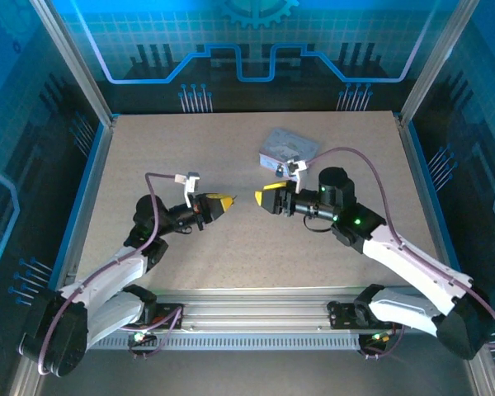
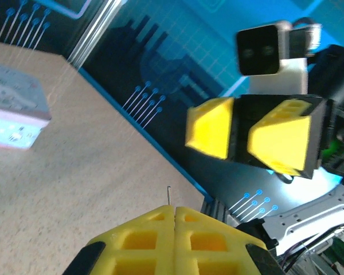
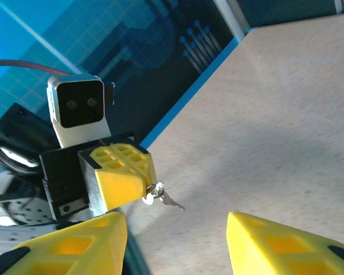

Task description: Unlock the padlock with the key

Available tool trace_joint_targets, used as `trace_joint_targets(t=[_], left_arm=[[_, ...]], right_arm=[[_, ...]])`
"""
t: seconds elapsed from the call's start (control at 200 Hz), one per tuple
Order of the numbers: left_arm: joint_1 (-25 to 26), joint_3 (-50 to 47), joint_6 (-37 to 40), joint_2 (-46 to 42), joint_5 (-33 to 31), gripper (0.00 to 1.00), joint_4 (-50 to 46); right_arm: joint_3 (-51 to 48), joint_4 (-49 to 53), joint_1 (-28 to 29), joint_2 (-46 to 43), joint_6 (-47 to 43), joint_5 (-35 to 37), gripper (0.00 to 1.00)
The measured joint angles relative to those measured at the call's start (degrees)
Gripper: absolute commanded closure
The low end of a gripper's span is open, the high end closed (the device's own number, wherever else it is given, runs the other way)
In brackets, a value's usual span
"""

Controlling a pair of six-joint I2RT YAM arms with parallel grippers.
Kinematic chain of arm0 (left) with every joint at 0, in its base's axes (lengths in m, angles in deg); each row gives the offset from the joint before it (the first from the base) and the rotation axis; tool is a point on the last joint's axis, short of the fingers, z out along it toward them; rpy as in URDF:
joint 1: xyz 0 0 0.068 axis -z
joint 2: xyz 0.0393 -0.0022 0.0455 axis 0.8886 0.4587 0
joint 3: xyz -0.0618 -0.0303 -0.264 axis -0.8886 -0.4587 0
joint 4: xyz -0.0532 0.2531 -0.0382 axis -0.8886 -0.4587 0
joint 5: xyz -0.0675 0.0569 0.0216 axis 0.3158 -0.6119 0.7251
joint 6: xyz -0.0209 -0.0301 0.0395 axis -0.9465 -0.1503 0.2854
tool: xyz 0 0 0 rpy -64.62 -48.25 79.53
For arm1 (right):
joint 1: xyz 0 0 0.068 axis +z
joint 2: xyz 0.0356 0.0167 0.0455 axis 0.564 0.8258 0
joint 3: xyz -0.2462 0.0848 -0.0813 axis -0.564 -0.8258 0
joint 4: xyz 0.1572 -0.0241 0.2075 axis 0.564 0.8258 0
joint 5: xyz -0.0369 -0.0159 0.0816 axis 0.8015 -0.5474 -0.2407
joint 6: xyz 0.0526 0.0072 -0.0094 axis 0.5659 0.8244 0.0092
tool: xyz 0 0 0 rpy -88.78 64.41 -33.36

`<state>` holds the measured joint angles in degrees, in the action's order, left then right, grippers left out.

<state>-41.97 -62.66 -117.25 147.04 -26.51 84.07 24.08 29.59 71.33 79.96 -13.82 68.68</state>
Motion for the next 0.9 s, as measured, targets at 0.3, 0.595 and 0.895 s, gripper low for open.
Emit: trace_joint_targets(t=[0.3, 0.595, 0.895], left_arm=[[0.0, -0.37, -2.95, 1.01, 1.92, 1.0, 8.44], [0.07, -0.37, -5.99, 3.23, 3.58, 1.0, 12.17], [0.11, -0.37, -7.76, 4.59, 4.44, 1.0, 14.93]], right_arm=[[0.09, -5.95, 0.17, 5.18, 10.12, -5.33, 0.58], [0.63, -9.66, 1.57, 7.02, 12.37, -6.95, 0.61], [3.93, -10.71, 3.15, 10.43, 12.98, -8.33, 0.75]])
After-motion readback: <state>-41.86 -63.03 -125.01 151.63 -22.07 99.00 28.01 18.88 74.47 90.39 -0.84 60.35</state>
